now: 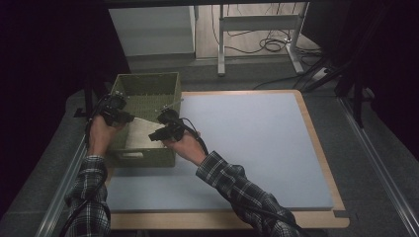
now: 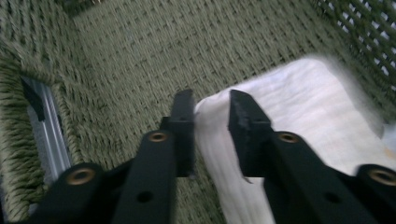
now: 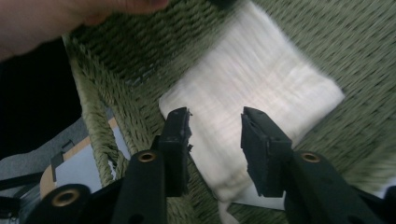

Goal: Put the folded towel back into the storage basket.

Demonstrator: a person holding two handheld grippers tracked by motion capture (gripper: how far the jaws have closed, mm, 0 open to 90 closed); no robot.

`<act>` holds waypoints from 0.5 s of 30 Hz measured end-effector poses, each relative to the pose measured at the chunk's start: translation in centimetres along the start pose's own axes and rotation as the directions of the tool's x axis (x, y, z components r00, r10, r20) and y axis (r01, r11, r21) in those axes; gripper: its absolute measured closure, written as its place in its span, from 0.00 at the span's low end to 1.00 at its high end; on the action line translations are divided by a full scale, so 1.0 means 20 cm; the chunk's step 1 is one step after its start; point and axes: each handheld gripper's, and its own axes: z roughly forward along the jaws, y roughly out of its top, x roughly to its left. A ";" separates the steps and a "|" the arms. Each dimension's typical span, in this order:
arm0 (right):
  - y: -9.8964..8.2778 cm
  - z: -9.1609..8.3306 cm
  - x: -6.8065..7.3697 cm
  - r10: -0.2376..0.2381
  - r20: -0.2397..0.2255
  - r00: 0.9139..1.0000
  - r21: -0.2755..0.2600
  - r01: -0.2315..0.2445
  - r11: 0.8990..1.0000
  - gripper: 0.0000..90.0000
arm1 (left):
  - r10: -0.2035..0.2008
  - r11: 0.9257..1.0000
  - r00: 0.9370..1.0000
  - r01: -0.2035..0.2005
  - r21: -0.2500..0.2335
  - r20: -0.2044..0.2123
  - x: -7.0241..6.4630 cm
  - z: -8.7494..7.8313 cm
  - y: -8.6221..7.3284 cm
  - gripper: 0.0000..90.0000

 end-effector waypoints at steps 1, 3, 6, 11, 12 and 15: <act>0.01 -0.02 -0.01 -0.003 0.000 1.000 -0.007 0.003 1.000 0.66 | -0.004 1.000 1.000 0.004 -0.006 0.005 0.00 -0.01 0.00 0.73; 0.02 -0.04 -0.02 -0.012 0.003 1.000 -0.017 0.012 1.000 0.64 | -0.010 1.000 1.000 0.010 -0.018 0.003 0.00 -0.02 0.01 0.68; 0.03 -0.08 -0.03 -0.036 0.003 0.999 -0.030 0.036 0.999 0.60 | -0.021 0.999 1.000 0.022 -0.035 0.020 -0.01 -0.03 0.02 0.62; 0.02 -0.13 -0.04 -0.098 0.014 0.995 -0.047 0.098 0.994 0.47 | -0.008 0.999 1.000 0.009 -0.037 0.030 -0.05 -0.02 0.03 0.50; 0.02 -0.13 -0.04 -0.098 0.014 0.995 -0.047 0.098 0.994 0.47 | -0.008 0.999 0.999 0.010 -0.039 0.040 -0.05 -0.02 0.03 0.50; 0.01 -0.16 -0.05 -0.133 0.025 0.991 -0.051 0.134 0.990 0.40 | -0.018 0.999 0.998 0.021 -0.037 0.064 -0.07 0.00 0.04 0.43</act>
